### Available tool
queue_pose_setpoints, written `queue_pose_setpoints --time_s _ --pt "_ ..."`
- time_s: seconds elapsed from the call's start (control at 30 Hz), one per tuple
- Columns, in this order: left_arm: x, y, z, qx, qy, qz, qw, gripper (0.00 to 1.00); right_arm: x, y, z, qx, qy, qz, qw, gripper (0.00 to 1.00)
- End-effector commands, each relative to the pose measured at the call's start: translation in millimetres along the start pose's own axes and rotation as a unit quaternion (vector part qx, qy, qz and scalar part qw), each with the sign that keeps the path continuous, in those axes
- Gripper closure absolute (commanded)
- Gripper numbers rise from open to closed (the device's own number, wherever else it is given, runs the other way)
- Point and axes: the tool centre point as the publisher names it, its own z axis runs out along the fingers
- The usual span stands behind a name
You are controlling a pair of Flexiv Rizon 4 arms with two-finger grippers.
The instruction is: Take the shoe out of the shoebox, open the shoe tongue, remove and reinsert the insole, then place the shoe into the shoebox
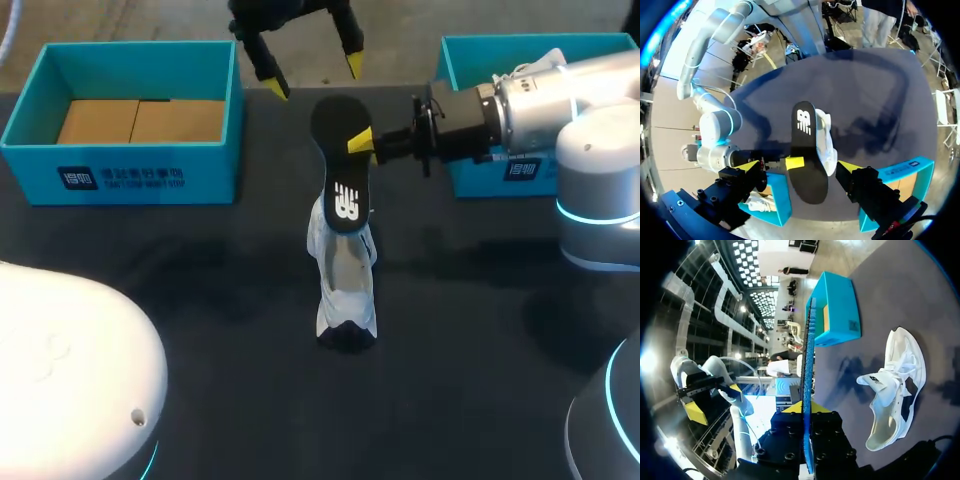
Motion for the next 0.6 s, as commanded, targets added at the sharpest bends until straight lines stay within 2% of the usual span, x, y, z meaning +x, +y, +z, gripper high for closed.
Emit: queue_pose_setpoints --time_s 0.03,0.27,0.6 --pt "-9.0 6.9 2.5 -0.003 0.085 0.002 0.996 0.0 0.9 1.4 4.1 -0.001 -0.001 -0.001 1.0 1.0" --pt "-17.5 8.7 2.9 -0.008 0.084 0.005 0.996 0.0 1.5 1.4 5.8 -0.002 -0.001 -0.001 1.0 1.0" --pt "-16.6 10.0 1.3 -0.017 0.077 0.012 0.997 0.0 4.5 0.9 5.3 -0.003 -0.003 -0.003 1.0 1.0"
